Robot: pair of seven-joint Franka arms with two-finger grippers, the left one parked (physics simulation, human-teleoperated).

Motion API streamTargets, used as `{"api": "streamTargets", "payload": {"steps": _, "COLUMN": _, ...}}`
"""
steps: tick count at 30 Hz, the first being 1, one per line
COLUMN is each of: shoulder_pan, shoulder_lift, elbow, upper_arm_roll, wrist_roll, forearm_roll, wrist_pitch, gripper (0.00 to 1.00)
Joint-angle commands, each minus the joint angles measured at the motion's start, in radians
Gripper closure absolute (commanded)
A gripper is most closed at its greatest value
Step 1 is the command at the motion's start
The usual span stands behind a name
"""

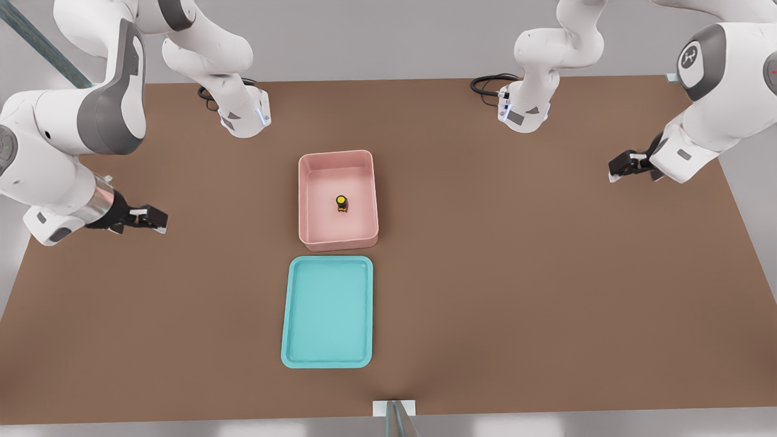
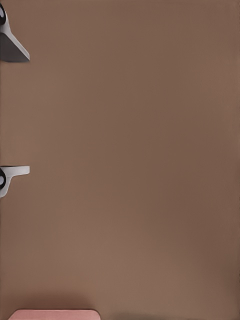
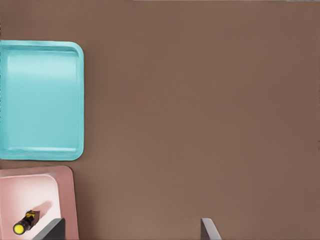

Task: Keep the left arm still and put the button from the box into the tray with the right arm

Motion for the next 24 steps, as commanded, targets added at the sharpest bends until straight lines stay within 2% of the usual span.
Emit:
{"api": "streamTargets", "payload": {"steps": 1, "shoulder_pan": 0.0, "shoulder_lift": 0.0, "elbow": 0.003, "upper_arm_roll": 0.001, "wrist_roll": 0.06, "forearm_roll": 0.0, "wrist_pitch": 0.07, "gripper": 0.0}}
{"api": "streamTargets", "payload": {"steps": 2, "shoulder_pan": 0.002, "shoulder_lift": 0.0, "elbow": 0.003, "upper_arm_roll": 0.002, "wrist_roll": 0.06, "forearm_roll": 0.004, "wrist_pitch": 0.07, "gripper": 0.0}}
{"api": "streamTargets", "payload": {"steps": 3, "shoulder_pan": 0.069, "shoulder_lift": 0.0, "elbow": -0.002, "upper_arm_roll": 0.007, "wrist_roll": 0.057, "forearm_roll": 0.018, "wrist_pitch": 0.067, "gripper": 0.0}}
{"api": "streamTargets", "payload": {"steps": 4, "shoulder_pan": 0.193, "shoulder_lift": -0.002, "elbow": 0.0, "upper_arm_roll": 0.007, "wrist_roll": 0.147, "forearm_roll": 0.027, "wrist_pitch": 0.059, "gripper": 0.0}}
{"api": "streamTargets", "payload": {"steps": 5, "shoulder_pan": 0.411, "shoulder_lift": 0.0, "elbow": -0.011, "upper_arm_roll": 0.007, "wrist_roll": 0.432, "forearm_roll": 0.021, "wrist_pitch": 0.056, "gripper": 0.0}}
{"api": "streamTargets", "payload": {"steps": 6, "shoulder_pan": 0.543, "shoulder_lift": 0.058, "elbow": -0.002, "upper_arm_roll": 0.005, "wrist_roll": 0.525, "forearm_roll": 0.012, "wrist_pitch": 0.056, "gripper": 0.0}}
{"api": "streamTargets", "payload": {"steps": 8, "shoulder_pan": 0.691, "shoulder_lift": 0.078, "elbow": 0.041, "upper_arm_roll": 0.03, "wrist_roll": 0.5, "forearm_roll": -0.002, "wrist_pitch": 0.069, "gripper": 0.0}}
{"api": "streamTargets", "payload": {"steps": 9, "shoulder_pan": 0.7, "shoulder_lift": 0.099, "elbow": 0.029, "upper_arm_roll": 0.045, "wrist_roll": 0.509, "forearm_roll": 0.029, "wrist_pitch": 0.081, "gripper": 0.0}}
{"api": "streamTargets", "payload": {"steps": 10, "shoulder_pan": 0.764, "shoulder_lift": 0.11, "elbow": -0.006, "upper_arm_roll": 0.047, "wrist_roll": 0.581, "forearm_roll": 0.03, "wrist_pitch": 0.115, "gripper": 0.0}}
{"api": "streamTargets", "payload": {"steps": 11, "shoulder_pan": 0.807, "shoulder_lift": 0.099, "elbow": -0.147, "upper_arm_roll": 0.08, "wrist_roll": 0.804, "forearm_roll": -0.012, "wrist_pitch": 0.24, "gripper": 0.0}}
{"api": "streamTargets", "payload": {"steps": 12, "shoulder_pan": 0.787, "shoulder_lift": 0.066, "elbow": -0.327, "upper_arm_roll": 0.119, "wrist_roll": 0.868, "forearm_roll": -0.028, "wrist_pitch": 0.392, "gripper": 0.0}}
{"api": "streamTargets", "payload": {"steps": 13, "shoulder_pan": 0.777, "shoulder_lift": 0.067, "elbow": -0.41, "upper_arm_roll": 0.18, "wrist_roll": 1.086, "forearm_roll": -0.116, "wrist_pitch": 0.509, "gripper": 0.0}}
{"api": "streamTargets", "payload": {"steps": 14, "shoulder_pan": 0.75, "shoulder_lift": 0.061, "elbow": -0.558, "upper_arm_roll": 0.165, "wrist_roll": 1.091, "forearm_roll": -0.184, "wrist_pitch": 0.676, "gripper": 0.0}}
{"api": "streamTargets", "payload": {"steps": 15, "shoulder_pan": 0.779, "shoulder_lift": 0.029, "elbow": -0.724, "upper_arm_roll": 0.105, "wrist_roll": 1.098, "forearm_roll": -0.183, "wrist_pitch": 0.886, "gripper": 0.0}}
{"api": "streamTargets", "payload": {"steps": 21, "shoulder_pan": 0.792, "shoulder_lift": 0.03, "elbow": -0.925, "upper_arm_roll": 0.051, "wrist_roll": 1.112, "forearm_roll": -0.204, "wrist_pitch": 1.136, "gripper": 0.0}}
{"api": "streamTargets", "payload": {"steps": 22, "shoulder_pan": 0.793, "shoulder_lift": 0.021, "elbow": -1.02, "upper_arm_roll": 0.012, "wrist_roll": 1.054, "forearm_roll": -0.207, "wrist_pitch": 1.286, "gripper": 0.0}}
{"api": "streamTargets", "payload": {"steps": 24, "shoulder_pan": 0.793, "shoulder_lift": 0.012, "elbow": -1.066, "upper_arm_roll": 0.012, "wrist_roll": 1.033, "forearm_roll": -0.209, "wrist_pitch": 1.34, "gripper": 0.0}}
